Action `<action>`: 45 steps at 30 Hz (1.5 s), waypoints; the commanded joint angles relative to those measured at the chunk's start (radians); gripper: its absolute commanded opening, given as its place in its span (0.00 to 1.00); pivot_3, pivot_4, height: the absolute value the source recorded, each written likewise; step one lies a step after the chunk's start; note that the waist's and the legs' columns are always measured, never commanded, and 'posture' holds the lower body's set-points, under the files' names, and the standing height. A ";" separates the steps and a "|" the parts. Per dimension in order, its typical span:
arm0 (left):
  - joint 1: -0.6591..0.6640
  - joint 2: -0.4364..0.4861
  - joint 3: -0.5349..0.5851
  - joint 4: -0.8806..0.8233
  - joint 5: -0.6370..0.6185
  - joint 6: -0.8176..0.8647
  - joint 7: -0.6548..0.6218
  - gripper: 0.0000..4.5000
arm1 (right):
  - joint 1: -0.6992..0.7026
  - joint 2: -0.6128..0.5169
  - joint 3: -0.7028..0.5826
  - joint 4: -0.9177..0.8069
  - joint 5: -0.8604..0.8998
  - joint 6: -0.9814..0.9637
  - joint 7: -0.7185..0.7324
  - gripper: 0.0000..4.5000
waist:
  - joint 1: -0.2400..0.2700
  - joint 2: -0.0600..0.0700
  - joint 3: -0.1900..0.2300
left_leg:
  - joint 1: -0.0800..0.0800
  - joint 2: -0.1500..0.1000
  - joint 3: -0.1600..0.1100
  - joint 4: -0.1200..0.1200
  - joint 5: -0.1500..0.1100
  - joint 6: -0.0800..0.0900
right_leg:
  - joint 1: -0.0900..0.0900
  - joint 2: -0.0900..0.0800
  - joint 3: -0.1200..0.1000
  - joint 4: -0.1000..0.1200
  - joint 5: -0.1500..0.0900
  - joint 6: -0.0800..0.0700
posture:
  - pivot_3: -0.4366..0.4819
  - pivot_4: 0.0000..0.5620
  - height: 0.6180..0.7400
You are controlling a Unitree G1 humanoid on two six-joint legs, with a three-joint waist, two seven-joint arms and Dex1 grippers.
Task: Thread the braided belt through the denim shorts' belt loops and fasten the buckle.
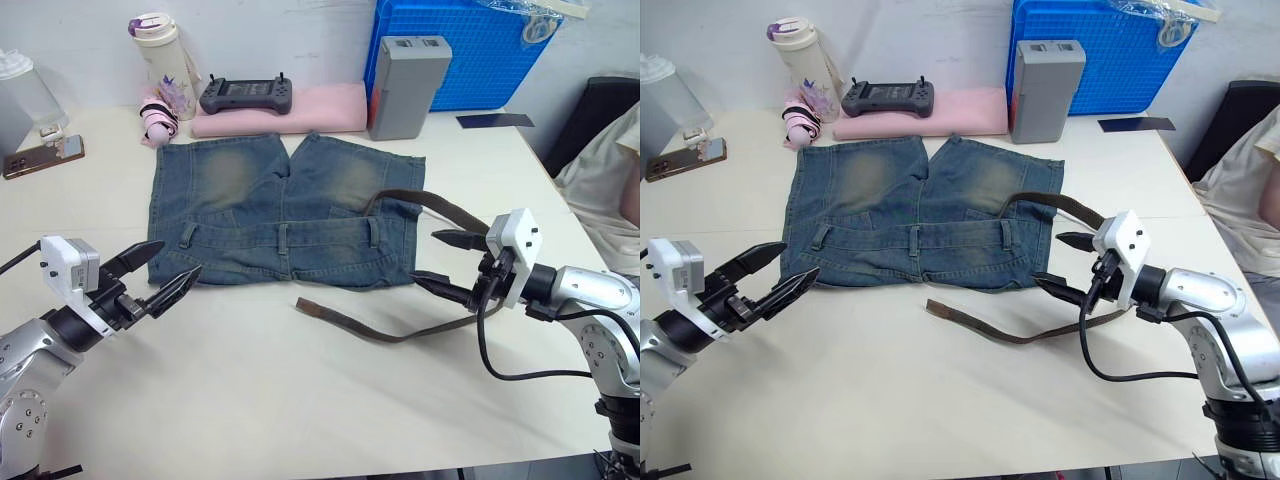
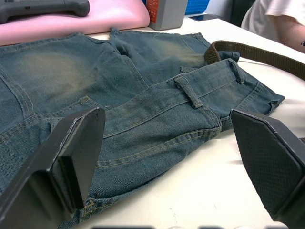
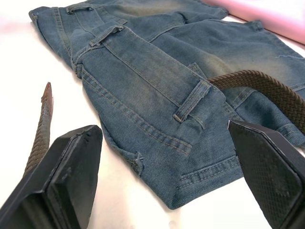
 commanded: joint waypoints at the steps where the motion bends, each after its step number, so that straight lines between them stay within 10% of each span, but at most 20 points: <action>1: -0.002 0.010 0.009 -0.003 0.000 -0.018 -0.013 1.00 | 0.001 -0.023 0.026 -0.124 0.082 0.070 0.040 0.99 | -0.001 0.000 0.000 | 0.000 0.000 0.000 0.000 0.000 0.000 | 0.000 0.000 0.000 0.000 0.000 0.000 | 0.48 0.27 0.90; 17: -0.010 0.038 0.015 -0.007 -0.011 0.007 -0.029 1.00 | 0.001 -0.018 0.437 -0.179 -0.207 0.199 -0.092 0.99 | 0.000 0.000 0.000 | 0.000 0.001 0.000 0.002 -0.001 -0.001 | 0.000 0.000 0.000 0.000 0.000 0.000 | 0.48 0.27 0.90; 21: -0.014 0.047 0.016 -0.007 -0.014 0.014 -0.032 1.00 | 0.003 0.047 0.450 -0.145 -0.236 0.203 -0.146 0.76 | -0.002 -0.001 -0.001 | 0.000 0.001 0.000 0.002 -0.001 -0.001 | 0.000 0.000 0.000 0.000 0.000 0.000 | 0.48 0.27 0.90; 28: -0.034 0.079 -0.006 -0.027 -0.071 0.087 -0.039 1.00 | -0.009 0.051 0.446 -0.144 -0.254 0.203 -0.130 0.03 | -0.003 -0.003 -0.002 | 0.000 0.001 0.000 0.002 -0.001 -0.001 | 0.000 0.001 0.000 0.001 0.000 -0.001 | 0.48 0.27 0.90; 45: -0.269 0.202 -0.376 -0.021 -0.043 0.088 -0.355 1.00 | -0.230 -0.061 0.403 -0.167 -0.255 -0.127 0.208 0.01 | -0.001 -0.001 -0.001 | -0.001 0.001 0.000 0.004 -0.002 -0.001 | 0.000 0.002 0.000 0.000 -0.001 -0.001 | 0.48 0.27 0.90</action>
